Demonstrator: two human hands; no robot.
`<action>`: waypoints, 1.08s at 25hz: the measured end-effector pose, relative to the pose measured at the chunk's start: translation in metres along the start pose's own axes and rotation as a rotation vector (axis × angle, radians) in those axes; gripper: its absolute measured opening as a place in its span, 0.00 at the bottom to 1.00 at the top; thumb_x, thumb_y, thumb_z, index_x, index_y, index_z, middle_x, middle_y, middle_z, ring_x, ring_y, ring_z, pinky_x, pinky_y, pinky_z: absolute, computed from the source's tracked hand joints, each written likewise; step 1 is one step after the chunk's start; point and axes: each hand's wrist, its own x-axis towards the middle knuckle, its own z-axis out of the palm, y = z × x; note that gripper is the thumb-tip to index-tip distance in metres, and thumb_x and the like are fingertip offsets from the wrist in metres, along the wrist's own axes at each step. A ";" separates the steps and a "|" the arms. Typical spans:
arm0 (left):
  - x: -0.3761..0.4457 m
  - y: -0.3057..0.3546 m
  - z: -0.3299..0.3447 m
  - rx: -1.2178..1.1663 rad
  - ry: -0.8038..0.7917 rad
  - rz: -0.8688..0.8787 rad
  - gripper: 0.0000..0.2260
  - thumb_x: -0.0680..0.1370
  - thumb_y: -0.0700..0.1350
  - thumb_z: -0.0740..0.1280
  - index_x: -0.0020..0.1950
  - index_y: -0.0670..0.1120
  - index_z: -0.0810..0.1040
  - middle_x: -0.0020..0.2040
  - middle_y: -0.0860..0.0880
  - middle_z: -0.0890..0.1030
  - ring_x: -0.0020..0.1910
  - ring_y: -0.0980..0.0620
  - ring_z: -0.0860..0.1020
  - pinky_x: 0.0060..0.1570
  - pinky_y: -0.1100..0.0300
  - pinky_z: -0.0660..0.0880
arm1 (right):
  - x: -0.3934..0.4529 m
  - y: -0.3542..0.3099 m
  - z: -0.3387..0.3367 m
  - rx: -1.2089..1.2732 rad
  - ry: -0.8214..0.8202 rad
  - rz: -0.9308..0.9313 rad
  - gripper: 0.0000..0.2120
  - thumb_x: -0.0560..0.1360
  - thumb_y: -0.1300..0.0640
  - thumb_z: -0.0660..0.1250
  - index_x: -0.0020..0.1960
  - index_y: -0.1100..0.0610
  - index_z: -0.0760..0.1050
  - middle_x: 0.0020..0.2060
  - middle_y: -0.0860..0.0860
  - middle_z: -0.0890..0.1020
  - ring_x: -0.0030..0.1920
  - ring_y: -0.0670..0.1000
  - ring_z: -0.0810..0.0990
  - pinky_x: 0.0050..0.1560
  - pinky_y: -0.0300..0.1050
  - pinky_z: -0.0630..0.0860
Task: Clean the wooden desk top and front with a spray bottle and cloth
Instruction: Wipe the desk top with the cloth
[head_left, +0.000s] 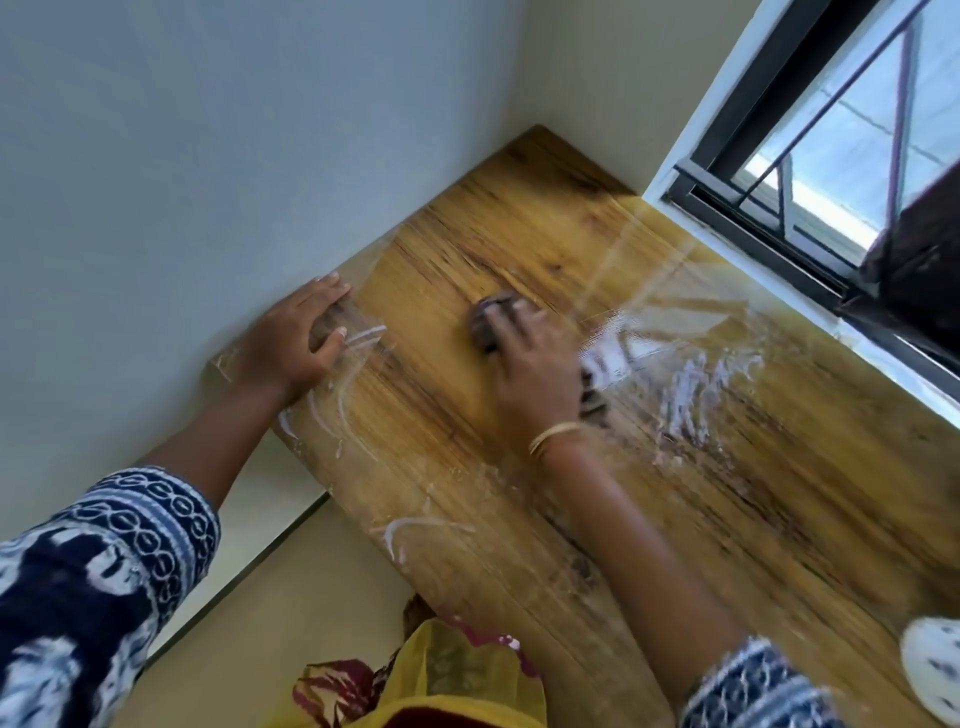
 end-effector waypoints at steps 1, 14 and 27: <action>0.000 0.000 0.000 -0.003 -0.001 0.003 0.25 0.75 0.50 0.62 0.73 0.51 0.71 0.74 0.52 0.70 0.73 0.51 0.68 0.70 0.54 0.65 | -0.029 -0.021 0.003 0.033 -0.069 -0.156 0.23 0.79 0.50 0.56 0.74 0.47 0.66 0.73 0.55 0.69 0.72 0.59 0.68 0.72 0.57 0.64; 0.000 -0.002 0.001 -0.004 0.010 0.010 0.25 0.74 0.50 0.62 0.72 0.51 0.71 0.73 0.52 0.70 0.73 0.53 0.68 0.70 0.52 0.67 | 0.094 0.125 -0.019 -0.094 0.156 0.705 0.24 0.80 0.49 0.56 0.76 0.46 0.63 0.73 0.54 0.68 0.70 0.59 0.68 0.70 0.58 0.64; -0.117 -0.031 -0.013 0.239 0.125 -0.145 0.27 0.80 0.52 0.53 0.76 0.40 0.64 0.77 0.41 0.63 0.77 0.44 0.60 0.74 0.47 0.59 | 0.080 -0.034 0.024 0.038 -0.284 -0.866 0.24 0.78 0.53 0.59 0.74 0.45 0.67 0.73 0.50 0.70 0.71 0.54 0.69 0.72 0.50 0.64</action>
